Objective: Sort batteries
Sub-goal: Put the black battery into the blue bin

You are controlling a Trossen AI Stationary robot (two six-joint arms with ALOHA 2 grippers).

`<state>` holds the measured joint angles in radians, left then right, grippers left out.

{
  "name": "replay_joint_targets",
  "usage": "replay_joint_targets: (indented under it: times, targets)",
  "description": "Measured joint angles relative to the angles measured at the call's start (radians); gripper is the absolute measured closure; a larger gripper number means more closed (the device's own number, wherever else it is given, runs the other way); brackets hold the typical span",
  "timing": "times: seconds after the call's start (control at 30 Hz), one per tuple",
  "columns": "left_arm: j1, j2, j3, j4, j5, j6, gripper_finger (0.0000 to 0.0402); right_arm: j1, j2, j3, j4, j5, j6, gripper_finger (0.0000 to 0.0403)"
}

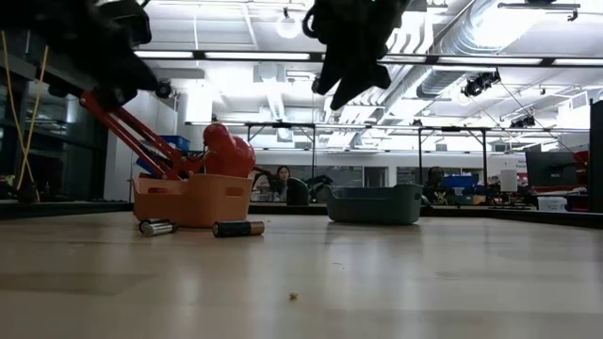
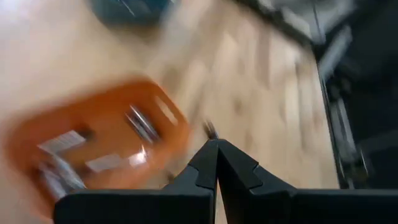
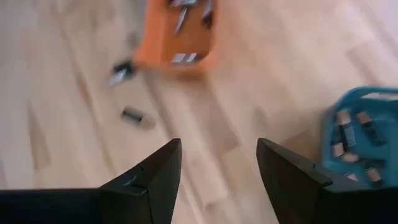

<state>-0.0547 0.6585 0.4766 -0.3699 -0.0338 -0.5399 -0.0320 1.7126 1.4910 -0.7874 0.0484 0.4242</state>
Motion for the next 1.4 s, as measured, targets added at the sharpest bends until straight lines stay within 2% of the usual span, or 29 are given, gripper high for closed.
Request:
replay_joint_targets:
  times: [0.1, 0.2, 0.37, 0.47, 0.57, 0.7, 0.83, 0.97, 1.07, 1.2, 1.4]
  targets:
    - [-0.146, 0.095, -0.001, 0.008, -0.018, -0.055, 0.0401, 0.033, 0.002, 0.0, -0.034, 0.048, 0.015, 0.0199]
    - [-0.283, 0.23, -0.003, 0.081, -0.111, -0.108, 0.0402, 0.042, 0.002, 0.0, -0.061, 0.101, 0.059, 0.0199]
    - [-0.396, 0.485, 0.054, 0.148, -0.216, -0.236, 0.0402, 0.048, 0.002, 0.0, -0.145, 0.12, 0.136, 0.0199]
    - [-0.396, 0.586, 0.123, 0.141, -0.241, -0.319, 0.0399, 0.046, 0.0, 0.0, -0.191, 0.14, 0.153, 0.0199]
    - [-0.373, 0.639, 0.181, 0.121, -0.242, -0.35, 0.0375, 0.045, -0.001, 0.0, -0.242, 0.16, 0.138, 0.0199]
    - [-0.322, 0.68, 0.211, 0.098, -0.247, -0.427, 0.0307, 0.047, -0.001, 0.0, -0.369, 0.197, 0.083, 0.0199]
    - [-0.274, 0.721, 0.219, 0.048, -0.215, -0.566, 0.0229, 0.052, -0.026, 0.0, -0.537, 0.297, 0.048, 0.0199]
    - [-0.267, 0.765, 0.219, 0.051, -0.183, -0.697, 0.018, 0.062, -0.102, -0.001, -0.598, 0.397, 0.018, 0.0199]
    - [-0.274, 0.806, 0.22, 0.048, -0.182, -0.814, 0.0173, 0.048, -0.181, -0.001, -0.598, 0.402, -0.001, 0.0199]
    - [-0.268, 0.851, 0.223, 0.031, -0.187, -0.925, 0.0186, 0.02, -0.284, -0.001, -0.6, 0.408, -0.004, 0.0199]
    - [-0.235, 0.914, 0.304, -0.104, -0.223, -0.903, 0.021, -0.001, -0.412, -0.001, -0.601, 0.408, 0.005, 0.0199]
